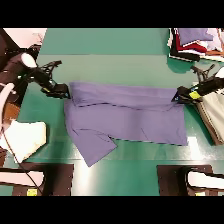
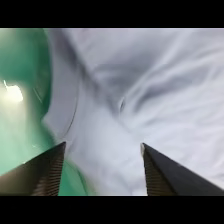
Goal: Fold the shirts.
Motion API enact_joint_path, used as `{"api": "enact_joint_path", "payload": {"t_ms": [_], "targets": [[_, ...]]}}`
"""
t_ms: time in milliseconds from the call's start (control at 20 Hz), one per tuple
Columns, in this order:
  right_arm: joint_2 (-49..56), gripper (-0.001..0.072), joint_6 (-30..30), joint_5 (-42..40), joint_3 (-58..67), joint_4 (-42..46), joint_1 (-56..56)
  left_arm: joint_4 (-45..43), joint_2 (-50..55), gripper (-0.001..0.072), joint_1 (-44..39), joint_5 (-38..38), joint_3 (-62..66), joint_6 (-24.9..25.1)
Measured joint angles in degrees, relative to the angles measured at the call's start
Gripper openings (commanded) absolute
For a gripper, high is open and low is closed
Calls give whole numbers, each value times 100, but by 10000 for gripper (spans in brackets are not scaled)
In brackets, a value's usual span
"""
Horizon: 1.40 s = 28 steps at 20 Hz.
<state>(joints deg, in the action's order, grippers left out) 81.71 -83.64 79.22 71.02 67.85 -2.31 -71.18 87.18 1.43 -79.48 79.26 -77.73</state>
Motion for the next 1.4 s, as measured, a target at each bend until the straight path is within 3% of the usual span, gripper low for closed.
{"api": "enact_joint_path", "payload": {"t_ms": [200,500,750,1150,1200,1300,1400], "targets": [[-654,375,122,332,-7,-153,-291,-15,-1200,550,251,-68,-1185,-46],[-1283,375,175,358,-9,-225,-378,662,-2712,550,341,308,-3679,-197],[-1397,374,188,304,-9,-232,-271,1335,-3060,550,354,758,-4922,-210],[-1421,358,190,282,-9,-236,-238,2031,-3134,533,352,1235,-5473,-59],[-1421,358,190,282,-9,-238,-238,2079,-3136,385,326,1322,-5486,-37],[-1421,358,188,280,-9,-240,-238,2096,-3134,314,166,1552,-5506,-9],[-1421,358,188,280,-9,-286,-236,2170,-3134,21,-136,1731,-5517,4]]}}
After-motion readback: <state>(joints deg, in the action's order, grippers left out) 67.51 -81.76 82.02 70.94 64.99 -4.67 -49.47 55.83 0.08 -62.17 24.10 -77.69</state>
